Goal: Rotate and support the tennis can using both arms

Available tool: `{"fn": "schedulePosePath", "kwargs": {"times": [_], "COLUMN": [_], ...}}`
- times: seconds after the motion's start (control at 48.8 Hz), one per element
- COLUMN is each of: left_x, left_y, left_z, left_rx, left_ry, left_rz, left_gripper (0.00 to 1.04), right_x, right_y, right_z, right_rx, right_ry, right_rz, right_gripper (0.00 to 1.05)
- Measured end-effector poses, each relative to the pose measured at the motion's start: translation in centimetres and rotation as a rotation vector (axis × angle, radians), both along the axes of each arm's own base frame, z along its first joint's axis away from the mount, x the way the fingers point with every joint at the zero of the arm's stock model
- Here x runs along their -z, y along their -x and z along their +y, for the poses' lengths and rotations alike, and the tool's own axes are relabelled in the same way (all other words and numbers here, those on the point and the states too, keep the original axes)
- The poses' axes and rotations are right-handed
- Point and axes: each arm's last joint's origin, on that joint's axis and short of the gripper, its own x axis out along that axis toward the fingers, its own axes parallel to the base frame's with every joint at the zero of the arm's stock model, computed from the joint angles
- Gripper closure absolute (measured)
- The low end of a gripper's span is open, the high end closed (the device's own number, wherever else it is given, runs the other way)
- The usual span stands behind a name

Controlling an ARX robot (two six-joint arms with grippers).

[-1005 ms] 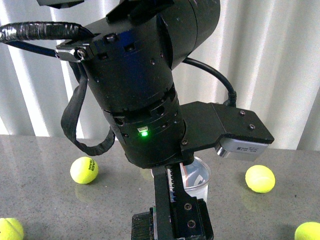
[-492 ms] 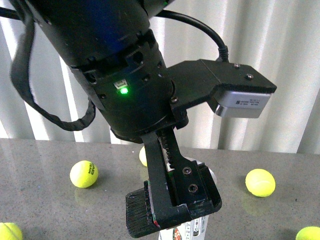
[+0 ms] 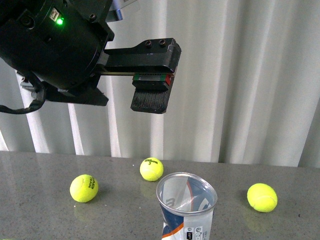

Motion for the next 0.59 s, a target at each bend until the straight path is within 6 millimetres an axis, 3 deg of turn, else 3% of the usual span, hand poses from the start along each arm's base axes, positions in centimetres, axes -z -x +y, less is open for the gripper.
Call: {"fn": "schedulePosePath", "kwargs": {"times": [0.226, 0.287, 0.369, 0.595], "left_x": [0.3, 0.7, 2.3, 5.8], "left_y": [0.1, 0.3, 1.8, 6.1], "left_z": [-0.1, 0.2, 2.3, 7.7], "left_rx": [-0.059, -0.19, -0.383, -0.455], "left_ry": [0.078, 0.054, 0.08, 0.126], "left_rz": [0.047, -0.167, -0.421, -0.552], "left_gripper": [0.07, 0.16, 0.32, 0.69], "right_x": [0.0, 0.0, 0.0, 0.0], "right_y": [0.0, 0.0, 0.0, 0.0], "right_z": [0.0, 0.0, 0.0, 0.0], "right_rx": [0.0, 0.0, 0.0, -0.001], "right_ry": [0.0, 0.0, 0.0, 0.0], "right_rz": [0.0, 0.0, 0.0, 0.0], "right_gripper": [0.07, 0.07, 0.07, 0.07]}}
